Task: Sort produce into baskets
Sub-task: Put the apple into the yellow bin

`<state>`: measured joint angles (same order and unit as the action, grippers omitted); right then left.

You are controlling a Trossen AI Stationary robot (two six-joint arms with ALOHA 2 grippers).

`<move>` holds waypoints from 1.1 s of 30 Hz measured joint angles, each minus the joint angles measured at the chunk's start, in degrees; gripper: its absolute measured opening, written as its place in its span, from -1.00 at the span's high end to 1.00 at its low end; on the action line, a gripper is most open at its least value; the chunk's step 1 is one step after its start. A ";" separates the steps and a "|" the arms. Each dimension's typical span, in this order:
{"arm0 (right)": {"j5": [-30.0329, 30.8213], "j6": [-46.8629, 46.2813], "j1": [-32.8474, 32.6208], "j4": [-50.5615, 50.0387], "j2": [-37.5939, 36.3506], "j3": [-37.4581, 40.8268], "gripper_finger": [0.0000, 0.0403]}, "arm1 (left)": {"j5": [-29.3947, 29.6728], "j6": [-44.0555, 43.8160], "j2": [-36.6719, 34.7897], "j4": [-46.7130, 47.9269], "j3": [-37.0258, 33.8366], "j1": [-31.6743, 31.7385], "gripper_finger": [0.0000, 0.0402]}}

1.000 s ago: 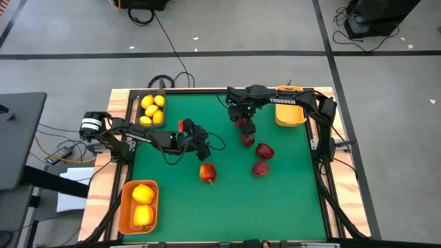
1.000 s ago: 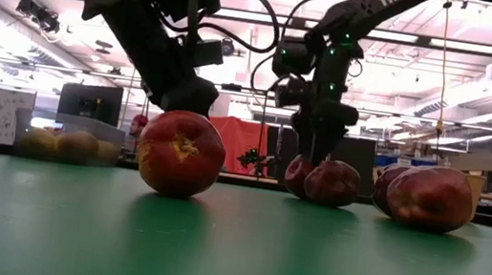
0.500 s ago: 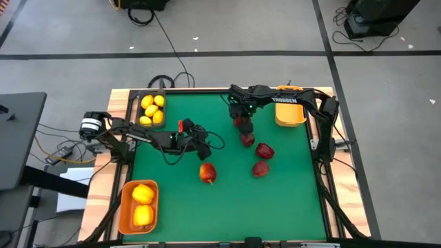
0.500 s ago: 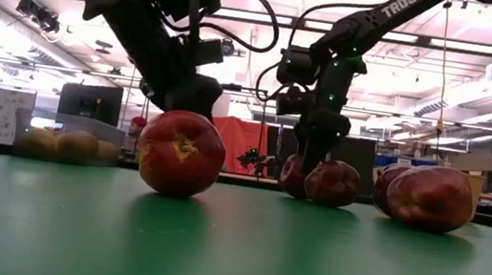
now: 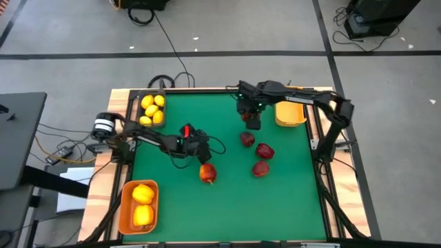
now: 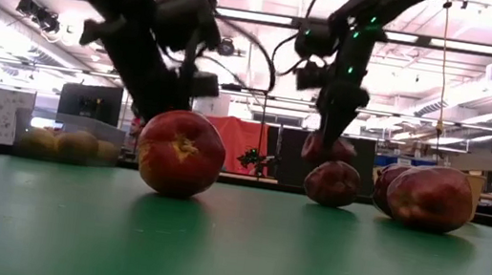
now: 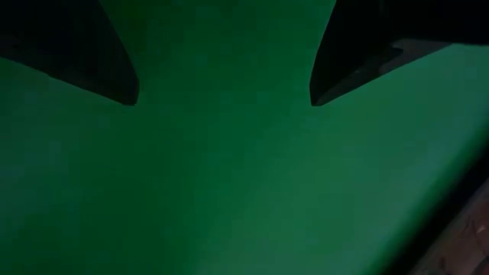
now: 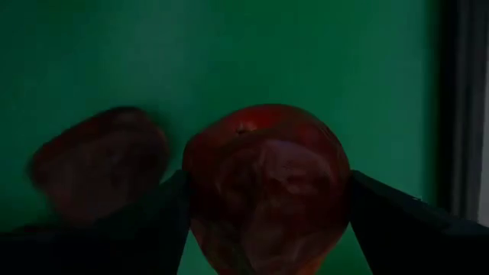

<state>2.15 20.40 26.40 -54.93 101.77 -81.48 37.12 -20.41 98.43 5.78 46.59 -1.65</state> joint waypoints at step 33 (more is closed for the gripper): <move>19.30 -27.16 14.68 -2.85 -24.36 21.23 -0.95 | 1.77 9.68 4.48 -8.42 0.21 0.11 -0.95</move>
<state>21.45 -6.76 41.08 -57.78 77.41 -60.25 38.89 -10.73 102.91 -2.64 46.80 -1.54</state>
